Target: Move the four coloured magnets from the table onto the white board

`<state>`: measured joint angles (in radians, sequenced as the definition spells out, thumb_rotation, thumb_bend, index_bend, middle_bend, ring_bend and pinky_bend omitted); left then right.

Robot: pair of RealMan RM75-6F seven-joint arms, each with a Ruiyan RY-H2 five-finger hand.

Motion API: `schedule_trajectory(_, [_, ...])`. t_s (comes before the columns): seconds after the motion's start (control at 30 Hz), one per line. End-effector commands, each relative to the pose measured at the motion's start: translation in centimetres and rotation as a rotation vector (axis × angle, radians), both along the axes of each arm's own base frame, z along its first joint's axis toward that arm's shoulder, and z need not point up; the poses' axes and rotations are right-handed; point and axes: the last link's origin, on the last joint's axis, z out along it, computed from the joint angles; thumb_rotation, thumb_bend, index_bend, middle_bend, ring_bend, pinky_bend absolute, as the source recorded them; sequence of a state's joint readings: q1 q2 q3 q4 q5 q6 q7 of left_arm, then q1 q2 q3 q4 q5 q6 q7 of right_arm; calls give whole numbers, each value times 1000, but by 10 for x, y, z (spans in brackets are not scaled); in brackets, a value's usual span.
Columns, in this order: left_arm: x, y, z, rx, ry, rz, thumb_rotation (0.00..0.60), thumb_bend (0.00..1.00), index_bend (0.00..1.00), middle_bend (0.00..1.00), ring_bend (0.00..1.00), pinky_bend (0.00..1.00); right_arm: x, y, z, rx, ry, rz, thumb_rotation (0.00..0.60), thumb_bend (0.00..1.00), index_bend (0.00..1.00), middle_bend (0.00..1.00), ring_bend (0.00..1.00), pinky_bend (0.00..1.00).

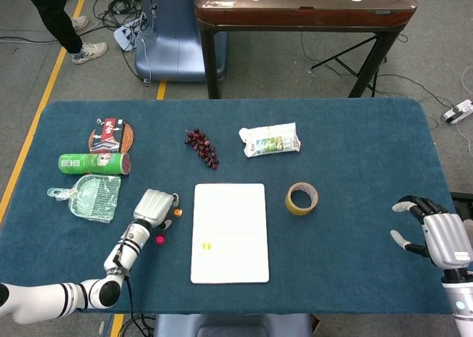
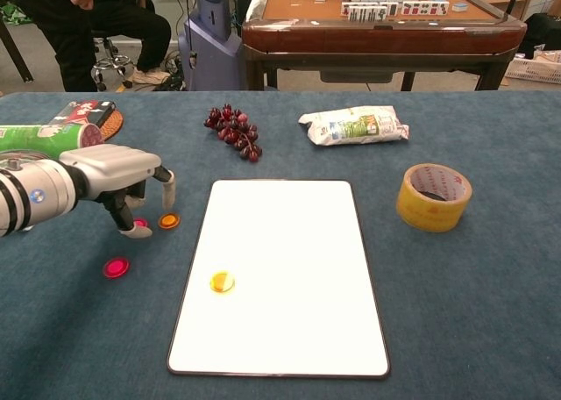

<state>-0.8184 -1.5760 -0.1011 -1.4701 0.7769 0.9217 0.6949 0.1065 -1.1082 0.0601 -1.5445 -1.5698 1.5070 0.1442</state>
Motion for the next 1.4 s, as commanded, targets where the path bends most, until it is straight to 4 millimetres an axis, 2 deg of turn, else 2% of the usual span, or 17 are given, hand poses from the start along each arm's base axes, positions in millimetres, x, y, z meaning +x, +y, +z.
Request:
schedule_trajectory(0.03, [0,2,-1,5,-1,16,600,270,495,1000,1000,1000,0,0,0,0,0,0,600,162,389,335,314,443])
schedule_trajectory(1.4, [0,7,-14,27,-17,49,600,270,522,1000,1000,1000,-1,-1,3,-5,-8,-4,600,162,388,335,314,443])
